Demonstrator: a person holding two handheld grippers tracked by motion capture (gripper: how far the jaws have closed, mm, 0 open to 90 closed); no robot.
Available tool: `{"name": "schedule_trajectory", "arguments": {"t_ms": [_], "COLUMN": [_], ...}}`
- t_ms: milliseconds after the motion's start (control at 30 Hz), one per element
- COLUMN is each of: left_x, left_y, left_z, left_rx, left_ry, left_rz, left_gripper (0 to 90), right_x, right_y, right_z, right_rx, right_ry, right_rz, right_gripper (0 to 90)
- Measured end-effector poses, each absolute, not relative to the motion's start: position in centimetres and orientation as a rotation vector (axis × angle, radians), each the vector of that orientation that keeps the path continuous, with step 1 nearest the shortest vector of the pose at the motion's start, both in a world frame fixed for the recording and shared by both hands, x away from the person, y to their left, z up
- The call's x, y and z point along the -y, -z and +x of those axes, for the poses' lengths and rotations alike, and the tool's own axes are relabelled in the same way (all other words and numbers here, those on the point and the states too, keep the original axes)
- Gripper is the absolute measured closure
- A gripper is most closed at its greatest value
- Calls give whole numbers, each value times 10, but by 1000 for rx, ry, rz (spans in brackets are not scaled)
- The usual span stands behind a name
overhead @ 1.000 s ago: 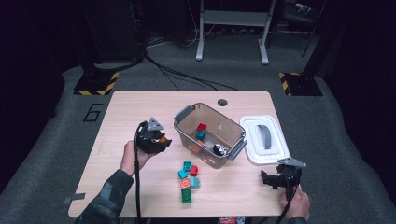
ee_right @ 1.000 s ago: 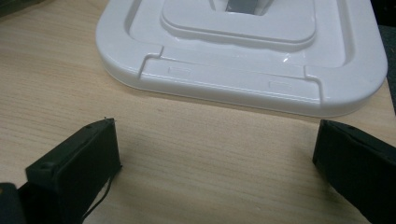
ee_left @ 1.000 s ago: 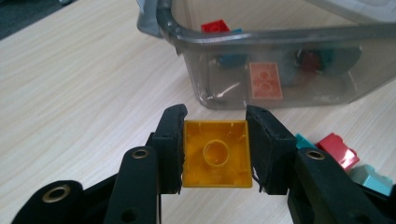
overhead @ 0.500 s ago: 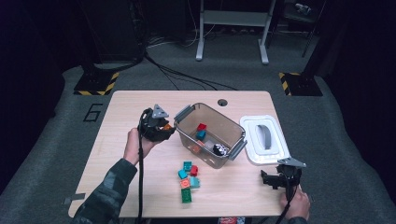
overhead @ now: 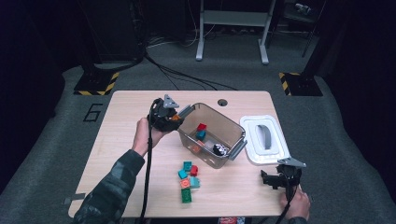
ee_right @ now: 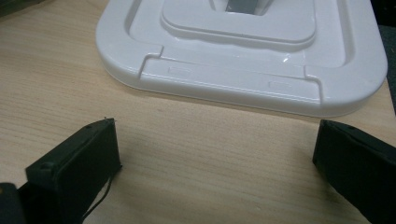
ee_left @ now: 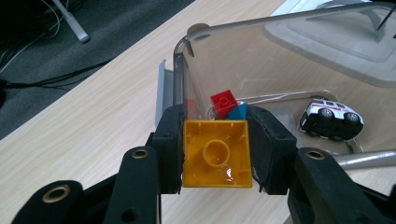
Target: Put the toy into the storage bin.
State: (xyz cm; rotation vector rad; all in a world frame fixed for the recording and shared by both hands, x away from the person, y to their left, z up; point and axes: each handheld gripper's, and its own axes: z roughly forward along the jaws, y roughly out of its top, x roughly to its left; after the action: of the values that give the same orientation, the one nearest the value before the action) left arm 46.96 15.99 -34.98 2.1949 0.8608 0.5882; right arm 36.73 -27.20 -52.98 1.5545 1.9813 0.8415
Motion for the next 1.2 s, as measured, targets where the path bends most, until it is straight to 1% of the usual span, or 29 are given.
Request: {"name": "schedule_trajectory", "arguments": {"t_ms": [367, 533, 767, 1000, 1067, 1100, 1200], "left_x": [-140, -132, -132, -133, -133, -133, -136], "left_y": [368, 380, 390, 389, 389, 388, 385], "left_z": [488, 490, 491, 489, 488, 487, 484], "left_rx": [-888, -897, -909, -909, -909, -917, -916], "left_ry": [-534, -506, -479, -467, -461, -460, -462], "left_rz": [2208, 2242, 2276, 2273, 2277, 2274, 2259], "left_gripper": [591, 591, 589, 582, 550, 515, 372], "right_x": [272, 272, 272, 272, 272, 272, 272], "right_y": [530, 530, 530, 530, 530, 530, 530], "right_z": [367, 367, 367, 367, 367, 367, 367], "right_rx": [-1981, -1981, -1981, -1981, -1981, -1981, -1981], "right_ry": [-842, -842, -842, -842, -842, -842, -842], "right_rz": [1554, 1553, 1554, 1554, 1554, 1554, 1553], "right_gripper": [0, 0, 0, 0, 0, 0, 0]}}
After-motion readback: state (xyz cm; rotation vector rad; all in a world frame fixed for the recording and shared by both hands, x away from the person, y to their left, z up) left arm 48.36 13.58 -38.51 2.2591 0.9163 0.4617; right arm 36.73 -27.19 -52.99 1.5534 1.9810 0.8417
